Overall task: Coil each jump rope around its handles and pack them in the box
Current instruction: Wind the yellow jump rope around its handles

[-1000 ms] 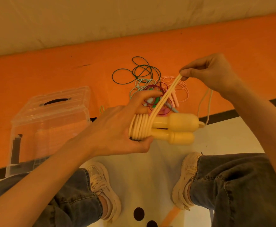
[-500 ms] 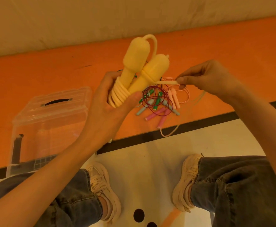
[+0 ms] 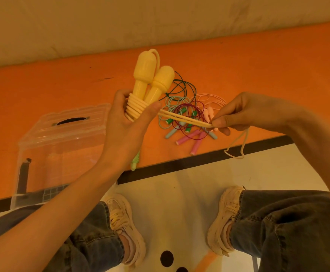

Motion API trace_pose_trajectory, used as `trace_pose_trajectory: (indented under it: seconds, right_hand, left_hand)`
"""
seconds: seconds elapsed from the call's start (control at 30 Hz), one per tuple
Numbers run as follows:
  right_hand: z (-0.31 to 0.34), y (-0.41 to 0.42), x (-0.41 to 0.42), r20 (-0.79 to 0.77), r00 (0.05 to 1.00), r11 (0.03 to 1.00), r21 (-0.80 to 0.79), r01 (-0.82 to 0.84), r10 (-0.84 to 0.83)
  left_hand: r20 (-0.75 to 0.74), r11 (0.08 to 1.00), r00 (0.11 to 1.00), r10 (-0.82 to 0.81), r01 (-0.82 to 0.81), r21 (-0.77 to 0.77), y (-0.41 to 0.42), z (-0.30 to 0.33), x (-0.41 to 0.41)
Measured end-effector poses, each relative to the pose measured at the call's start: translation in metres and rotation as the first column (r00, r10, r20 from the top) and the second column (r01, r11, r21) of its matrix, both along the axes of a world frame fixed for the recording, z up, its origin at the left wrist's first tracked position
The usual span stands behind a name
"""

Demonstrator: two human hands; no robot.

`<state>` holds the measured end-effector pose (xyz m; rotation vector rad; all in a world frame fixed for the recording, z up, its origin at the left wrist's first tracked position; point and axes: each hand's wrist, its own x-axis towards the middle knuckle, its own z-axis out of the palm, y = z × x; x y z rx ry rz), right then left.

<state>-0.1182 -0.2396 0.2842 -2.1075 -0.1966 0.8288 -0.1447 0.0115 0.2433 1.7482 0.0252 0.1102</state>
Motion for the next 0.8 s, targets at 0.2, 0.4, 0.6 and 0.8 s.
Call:
trace_pose_trajectory:
  seconds: [0.2, 0.4, 0.6, 0.8]
  right_hand:
    - [0.0, -0.008, -0.001, -0.013, 0.995, 0.988, 0.121, -0.101, 0.103]
    - [-0.002, -0.002, -0.005, -0.055, 0.959, 0.939, 0.223, -0.26, 0.279]
    - [0.001, -0.004, -0.004, -0.041, 0.959, 0.906, 0.34, -0.251, 0.281]
    - [0.0, 0.009, -0.011, -0.096, 0.943, 0.899, 0.347, -0.268, 0.319]
  left_hand:
    - [-0.022, 0.996, 0.999, -0.045, 0.047, 0.077, 0.003, -0.002, 0.001]
    - [-0.037, 0.978, 0.995, -0.088, 0.094, 0.189, 0.0, 0.0, -0.001]
    - [0.057, 0.848, 0.976, -0.211, 0.154, 0.508, 0.006, 0.001, -0.001]
    - [0.192, 0.611, 0.944, -0.269, 0.013, 0.792, 0.004, -0.001, -0.002]
